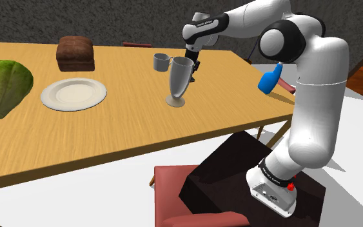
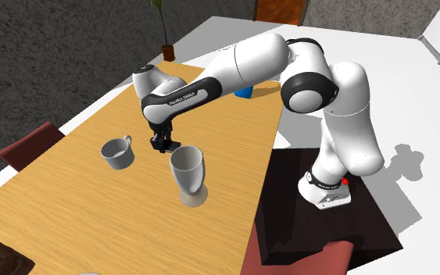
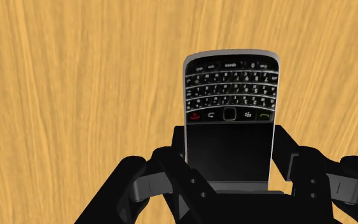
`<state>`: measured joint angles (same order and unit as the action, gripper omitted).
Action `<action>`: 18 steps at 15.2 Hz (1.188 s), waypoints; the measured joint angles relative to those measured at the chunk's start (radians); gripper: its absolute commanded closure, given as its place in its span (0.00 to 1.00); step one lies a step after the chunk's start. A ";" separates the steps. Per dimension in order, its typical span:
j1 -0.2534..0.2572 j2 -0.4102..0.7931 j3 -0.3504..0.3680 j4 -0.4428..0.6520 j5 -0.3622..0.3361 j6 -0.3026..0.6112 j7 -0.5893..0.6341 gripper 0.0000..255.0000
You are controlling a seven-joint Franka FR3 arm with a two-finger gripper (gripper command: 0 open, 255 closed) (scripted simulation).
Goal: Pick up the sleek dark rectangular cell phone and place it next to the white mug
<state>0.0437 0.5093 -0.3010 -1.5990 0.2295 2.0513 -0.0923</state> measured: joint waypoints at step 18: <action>-0.002 -0.040 -0.010 0.069 -0.018 -0.107 0.012 0.00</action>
